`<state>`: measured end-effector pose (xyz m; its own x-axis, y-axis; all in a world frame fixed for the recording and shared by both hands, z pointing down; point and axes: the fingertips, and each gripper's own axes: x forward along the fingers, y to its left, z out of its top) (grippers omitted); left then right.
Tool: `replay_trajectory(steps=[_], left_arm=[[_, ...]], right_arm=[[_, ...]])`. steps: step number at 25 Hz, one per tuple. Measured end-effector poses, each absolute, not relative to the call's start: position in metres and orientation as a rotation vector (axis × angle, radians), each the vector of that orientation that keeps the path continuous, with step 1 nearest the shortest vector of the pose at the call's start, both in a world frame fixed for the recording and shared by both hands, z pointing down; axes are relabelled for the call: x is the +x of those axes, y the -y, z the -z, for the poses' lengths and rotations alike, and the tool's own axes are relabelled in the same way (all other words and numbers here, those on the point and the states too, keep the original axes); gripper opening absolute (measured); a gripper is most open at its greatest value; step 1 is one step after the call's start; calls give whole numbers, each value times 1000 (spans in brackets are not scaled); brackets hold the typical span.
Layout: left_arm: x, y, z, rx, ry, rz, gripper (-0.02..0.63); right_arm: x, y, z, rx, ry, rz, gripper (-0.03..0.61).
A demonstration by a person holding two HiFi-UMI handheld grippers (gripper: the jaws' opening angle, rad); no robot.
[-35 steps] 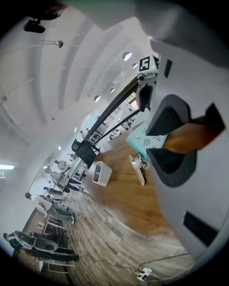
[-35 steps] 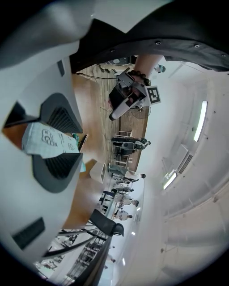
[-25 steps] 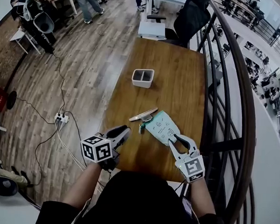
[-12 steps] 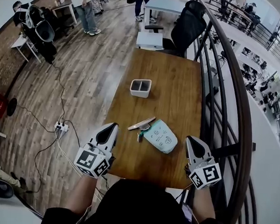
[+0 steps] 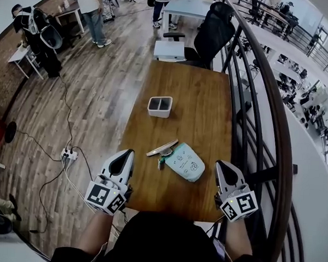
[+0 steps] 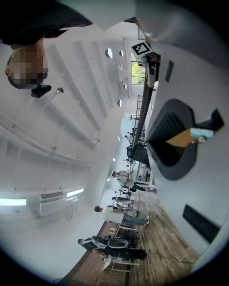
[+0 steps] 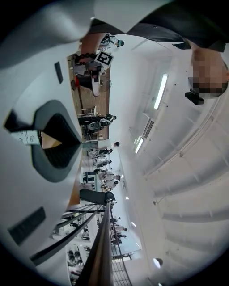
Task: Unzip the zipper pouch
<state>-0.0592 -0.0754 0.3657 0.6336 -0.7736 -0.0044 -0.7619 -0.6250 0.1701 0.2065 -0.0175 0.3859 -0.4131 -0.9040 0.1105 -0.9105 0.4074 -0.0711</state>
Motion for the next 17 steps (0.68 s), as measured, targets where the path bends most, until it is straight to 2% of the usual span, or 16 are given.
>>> replay_trajectory(steps=[17], left_arm=[[-45,74,-363,2722,1199,124,12]], right_arm=[[203,8,-387,1678,2579,-210,-8]])
